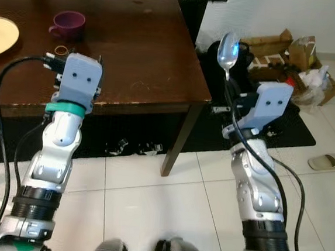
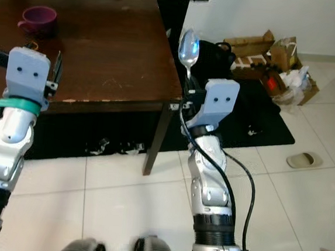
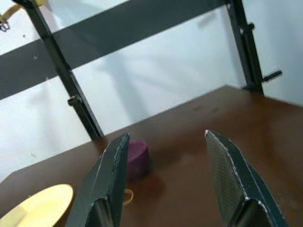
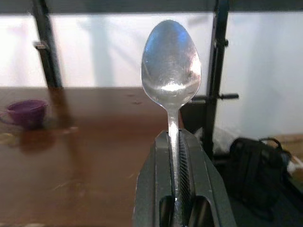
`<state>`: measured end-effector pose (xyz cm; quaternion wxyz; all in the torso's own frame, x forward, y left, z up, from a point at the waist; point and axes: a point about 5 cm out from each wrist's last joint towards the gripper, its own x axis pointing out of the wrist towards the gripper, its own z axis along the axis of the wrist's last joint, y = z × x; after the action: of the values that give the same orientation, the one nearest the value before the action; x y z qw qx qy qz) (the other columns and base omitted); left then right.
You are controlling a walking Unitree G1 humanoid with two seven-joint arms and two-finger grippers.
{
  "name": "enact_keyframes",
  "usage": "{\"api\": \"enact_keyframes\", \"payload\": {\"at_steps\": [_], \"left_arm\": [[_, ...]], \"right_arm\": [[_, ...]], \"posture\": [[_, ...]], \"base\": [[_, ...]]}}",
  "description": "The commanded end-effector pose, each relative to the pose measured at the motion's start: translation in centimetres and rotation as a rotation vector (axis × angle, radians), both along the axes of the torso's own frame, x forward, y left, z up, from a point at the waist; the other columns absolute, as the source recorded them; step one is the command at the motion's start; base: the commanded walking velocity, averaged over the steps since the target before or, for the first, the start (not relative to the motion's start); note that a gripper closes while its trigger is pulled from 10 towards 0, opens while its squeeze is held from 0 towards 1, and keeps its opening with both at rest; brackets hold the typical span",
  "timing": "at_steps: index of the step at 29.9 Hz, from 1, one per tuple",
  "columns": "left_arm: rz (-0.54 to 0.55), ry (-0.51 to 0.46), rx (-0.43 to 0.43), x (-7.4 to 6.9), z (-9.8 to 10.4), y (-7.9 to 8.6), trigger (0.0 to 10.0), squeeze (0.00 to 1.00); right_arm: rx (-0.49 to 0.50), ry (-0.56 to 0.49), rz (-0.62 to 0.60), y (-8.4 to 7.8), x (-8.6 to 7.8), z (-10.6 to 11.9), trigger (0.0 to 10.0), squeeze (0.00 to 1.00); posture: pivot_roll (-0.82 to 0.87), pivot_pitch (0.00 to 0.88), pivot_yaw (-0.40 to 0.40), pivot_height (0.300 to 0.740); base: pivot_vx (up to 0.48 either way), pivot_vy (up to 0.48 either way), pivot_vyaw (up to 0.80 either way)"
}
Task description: Setting the table
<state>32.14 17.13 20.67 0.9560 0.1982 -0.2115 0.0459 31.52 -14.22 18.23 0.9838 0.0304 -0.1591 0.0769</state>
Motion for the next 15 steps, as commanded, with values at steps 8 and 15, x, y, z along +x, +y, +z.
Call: {"api": "enact_keyframes", "payload": {"at_steps": [8, 15], "left_arm": [[0.020, 0.012, 0.010, -0.1, -0.4, 0.5, 10.0, 0.00], [0.017, 0.010, 0.013, 0.0, -0.4, 0.4, 10.0, 0.00]], "right_arm": [[0.041, 0.025, -0.055, -0.6, 0.3, -0.2, 10.0, 0.00], [0.054, 0.031, -0.071, -1.1, 0.4, -0.2, 10.0, 0.00]], "posture": [[0.06, 0.000, 0.009, 0.740], [0.05, 0.000, 0.010, 0.740]], "base": [[0.467, 0.000, 0.31], [0.465, 0.000, 0.00]]}}
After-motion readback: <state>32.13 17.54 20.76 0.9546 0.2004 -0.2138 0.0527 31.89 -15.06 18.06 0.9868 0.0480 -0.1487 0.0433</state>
